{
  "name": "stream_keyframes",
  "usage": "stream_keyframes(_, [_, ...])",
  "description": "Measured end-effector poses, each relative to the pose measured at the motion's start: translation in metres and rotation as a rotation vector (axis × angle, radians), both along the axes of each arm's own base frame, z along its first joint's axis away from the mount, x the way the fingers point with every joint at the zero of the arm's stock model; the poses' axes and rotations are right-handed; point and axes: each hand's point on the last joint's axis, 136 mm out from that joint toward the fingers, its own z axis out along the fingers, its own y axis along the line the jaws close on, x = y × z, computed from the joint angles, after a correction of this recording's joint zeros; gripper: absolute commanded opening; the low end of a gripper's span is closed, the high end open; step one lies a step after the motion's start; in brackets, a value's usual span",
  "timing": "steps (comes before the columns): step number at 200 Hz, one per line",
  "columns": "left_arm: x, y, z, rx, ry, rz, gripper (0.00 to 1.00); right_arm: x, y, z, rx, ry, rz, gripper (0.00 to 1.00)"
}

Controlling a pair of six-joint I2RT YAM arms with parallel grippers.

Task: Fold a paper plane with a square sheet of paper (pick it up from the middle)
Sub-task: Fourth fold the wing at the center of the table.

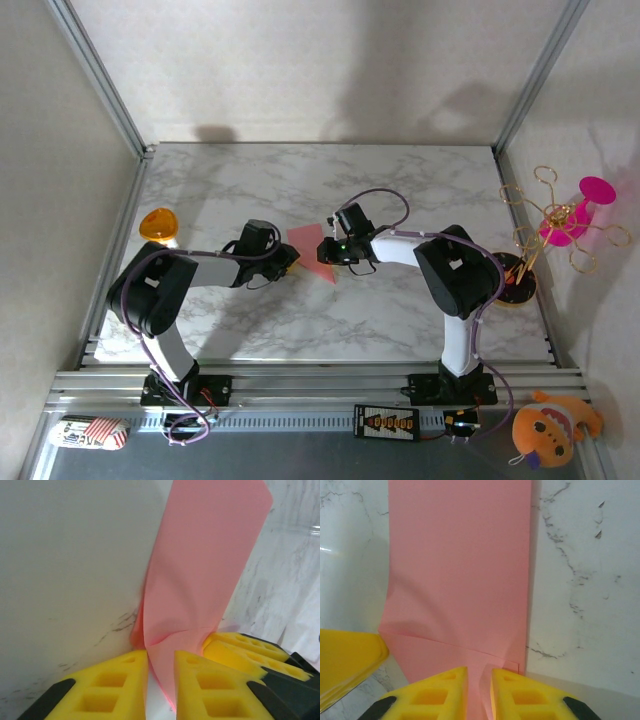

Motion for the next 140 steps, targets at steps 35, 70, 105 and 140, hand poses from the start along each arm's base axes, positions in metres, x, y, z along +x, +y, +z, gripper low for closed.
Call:
stream_keyframes(35, [0.004,-0.003,0.006,-0.006,-0.021,-0.013,0.20,0.000,0.000,-0.001,-0.001,0.001,0.000,0.21])
stream_keyframes(70, [0.005,-0.006,0.006,-0.007,-0.027,-0.036,0.20,0.000,0.000,-0.001,-0.001,0.001,0.001,0.20])
stream_keyframes(105, [0.007,-0.009,0.001,0.002,-0.028,-0.059,0.20,0.000,0.000,-0.001,-0.001,0.001,0.001,0.21])
stream_keyframes(140, [0.014,-0.013,0.000,0.028,-0.045,-0.098,0.18,0.000,0.001,0.000,-0.001,-0.013,0.017,0.28])
